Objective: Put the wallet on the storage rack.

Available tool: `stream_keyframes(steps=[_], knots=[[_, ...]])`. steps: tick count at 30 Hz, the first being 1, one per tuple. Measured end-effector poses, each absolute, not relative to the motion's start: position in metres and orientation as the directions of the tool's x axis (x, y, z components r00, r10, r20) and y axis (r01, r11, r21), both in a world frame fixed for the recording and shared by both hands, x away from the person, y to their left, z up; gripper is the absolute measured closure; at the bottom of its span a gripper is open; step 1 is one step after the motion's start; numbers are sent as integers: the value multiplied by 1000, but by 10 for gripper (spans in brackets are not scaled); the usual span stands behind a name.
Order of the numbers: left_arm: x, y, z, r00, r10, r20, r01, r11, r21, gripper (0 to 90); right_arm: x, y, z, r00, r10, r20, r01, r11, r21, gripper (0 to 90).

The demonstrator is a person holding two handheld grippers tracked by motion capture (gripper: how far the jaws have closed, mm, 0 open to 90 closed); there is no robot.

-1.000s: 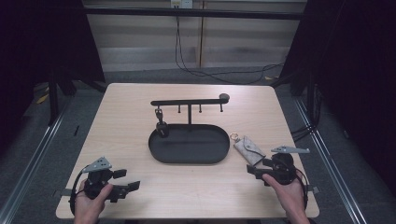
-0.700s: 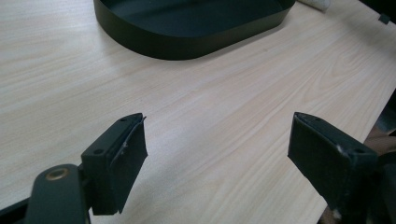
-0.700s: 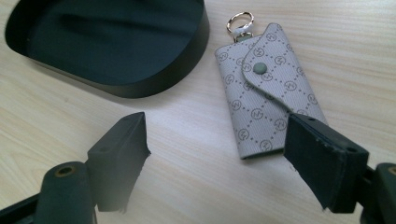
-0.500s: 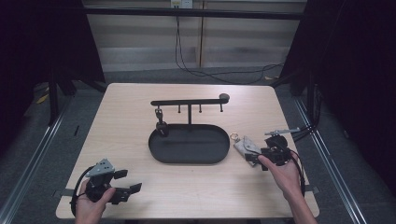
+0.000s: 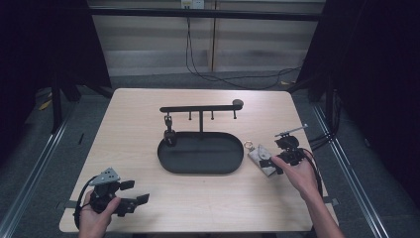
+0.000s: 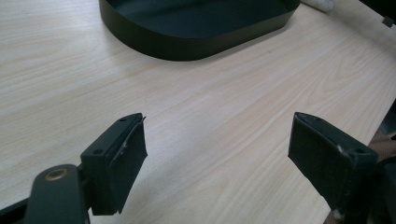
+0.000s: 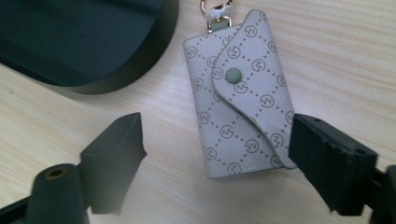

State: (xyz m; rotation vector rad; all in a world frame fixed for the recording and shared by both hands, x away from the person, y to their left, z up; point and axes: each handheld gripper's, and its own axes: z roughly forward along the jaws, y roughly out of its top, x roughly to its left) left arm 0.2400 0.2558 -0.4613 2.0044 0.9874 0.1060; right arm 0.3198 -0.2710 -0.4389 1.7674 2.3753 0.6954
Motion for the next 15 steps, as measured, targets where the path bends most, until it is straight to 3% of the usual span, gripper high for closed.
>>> stream_keyframes(steps=[10, 15], knots=[[240, 254, -462, 687, 673, -274, 604, -318, 731, 201, 337, -270, -439, -310, 929, 201, 908, 227, 354, 209], [240, 253, -462, 691, 671, -269, 600, -324, 732, 201, 344, -267, -442, -325, 933, 155, 907, 261, 332, 212]])
